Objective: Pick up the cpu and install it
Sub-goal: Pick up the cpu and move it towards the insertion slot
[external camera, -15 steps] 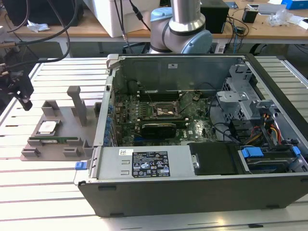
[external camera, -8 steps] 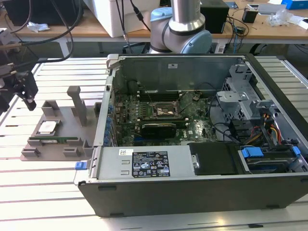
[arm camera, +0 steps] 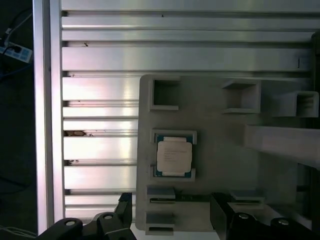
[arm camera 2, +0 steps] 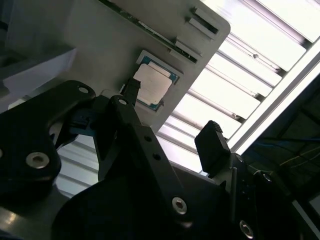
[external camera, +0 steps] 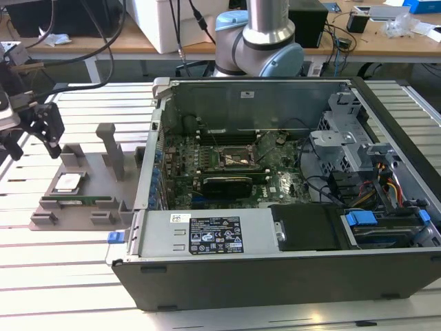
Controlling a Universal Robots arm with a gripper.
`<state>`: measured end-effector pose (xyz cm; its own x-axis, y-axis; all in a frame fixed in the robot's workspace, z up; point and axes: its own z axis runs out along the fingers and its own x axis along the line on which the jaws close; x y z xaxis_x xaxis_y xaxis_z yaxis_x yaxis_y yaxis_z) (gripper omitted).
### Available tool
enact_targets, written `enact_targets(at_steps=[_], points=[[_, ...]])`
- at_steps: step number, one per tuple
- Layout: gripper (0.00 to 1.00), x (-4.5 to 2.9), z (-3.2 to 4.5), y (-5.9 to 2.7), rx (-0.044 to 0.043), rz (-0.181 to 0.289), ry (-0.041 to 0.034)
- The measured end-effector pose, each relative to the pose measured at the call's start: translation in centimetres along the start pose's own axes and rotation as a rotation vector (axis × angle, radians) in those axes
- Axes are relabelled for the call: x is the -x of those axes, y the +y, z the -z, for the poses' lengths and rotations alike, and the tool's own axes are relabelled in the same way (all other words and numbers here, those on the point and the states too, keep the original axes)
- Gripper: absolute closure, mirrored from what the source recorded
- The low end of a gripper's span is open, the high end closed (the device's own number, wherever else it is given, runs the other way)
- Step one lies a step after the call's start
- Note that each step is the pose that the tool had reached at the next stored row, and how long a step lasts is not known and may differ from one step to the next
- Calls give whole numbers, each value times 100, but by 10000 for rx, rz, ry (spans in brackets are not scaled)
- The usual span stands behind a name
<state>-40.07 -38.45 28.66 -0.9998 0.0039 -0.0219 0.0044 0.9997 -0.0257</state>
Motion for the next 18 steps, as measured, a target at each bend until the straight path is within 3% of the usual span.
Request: enact_targets(at_steps=[18], points=[[28,43,-110,4,0,0,0]])
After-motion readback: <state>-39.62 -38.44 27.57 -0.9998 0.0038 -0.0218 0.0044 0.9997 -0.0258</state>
